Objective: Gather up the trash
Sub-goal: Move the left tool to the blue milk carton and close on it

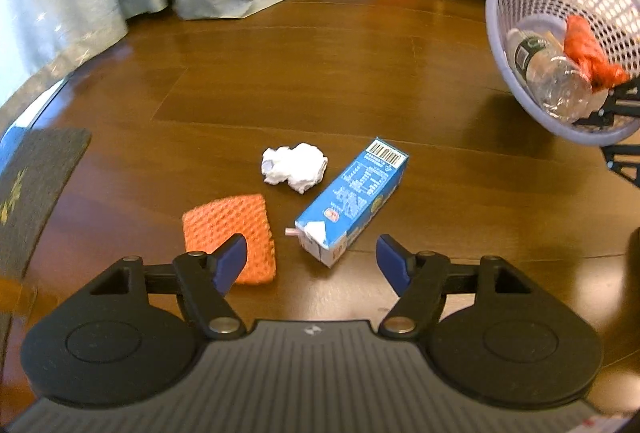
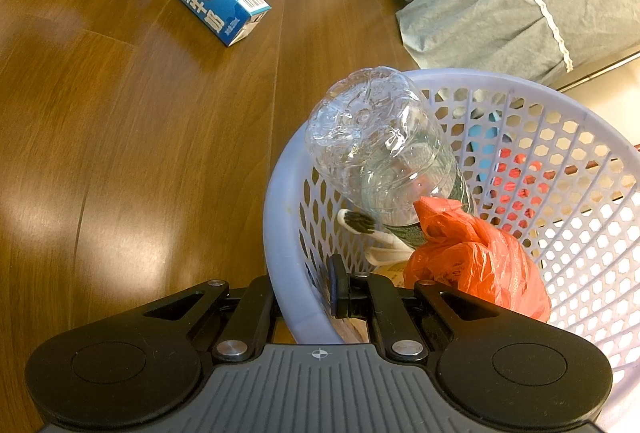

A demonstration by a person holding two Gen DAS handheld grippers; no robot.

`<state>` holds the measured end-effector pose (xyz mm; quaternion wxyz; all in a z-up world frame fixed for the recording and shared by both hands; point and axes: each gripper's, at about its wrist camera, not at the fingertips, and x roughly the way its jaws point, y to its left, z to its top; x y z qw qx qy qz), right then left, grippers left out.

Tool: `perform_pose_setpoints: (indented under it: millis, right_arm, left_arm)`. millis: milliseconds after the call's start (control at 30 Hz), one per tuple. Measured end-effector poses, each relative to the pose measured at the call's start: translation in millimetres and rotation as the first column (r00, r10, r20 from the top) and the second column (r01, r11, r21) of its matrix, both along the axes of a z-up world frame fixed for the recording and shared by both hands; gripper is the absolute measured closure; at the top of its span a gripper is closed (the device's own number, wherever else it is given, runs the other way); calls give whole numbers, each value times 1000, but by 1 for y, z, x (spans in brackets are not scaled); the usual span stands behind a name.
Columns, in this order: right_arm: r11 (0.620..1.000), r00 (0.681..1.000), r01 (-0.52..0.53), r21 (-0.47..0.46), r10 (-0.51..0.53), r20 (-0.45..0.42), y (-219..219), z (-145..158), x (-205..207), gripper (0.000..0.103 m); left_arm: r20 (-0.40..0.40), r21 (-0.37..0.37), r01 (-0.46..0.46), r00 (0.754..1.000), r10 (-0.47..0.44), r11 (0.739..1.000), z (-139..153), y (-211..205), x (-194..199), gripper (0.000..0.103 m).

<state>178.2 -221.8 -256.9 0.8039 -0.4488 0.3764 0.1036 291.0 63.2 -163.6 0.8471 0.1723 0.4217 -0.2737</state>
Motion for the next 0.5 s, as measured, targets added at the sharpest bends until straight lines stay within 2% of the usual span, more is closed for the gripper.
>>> perform_pose_setpoints:
  millis: [133,333,500]
  right_arm:
    - [1000,1000,-1,-2,1,-2,1,0,-1,99]
    - [1000,1000,-3,-7,3,-4,1,0,-3,99]
    - [1000,1000,2,-2,-2,-2,1,1,-3,99]
  left_arm:
    - [4,16,41,999,-41,999,-10,-16,16,36]
    - [-35,87,102,994,-100,991,-39,-47,34,36]
    - [-32,135,127,992,-124,983,-56,-61,42,36]
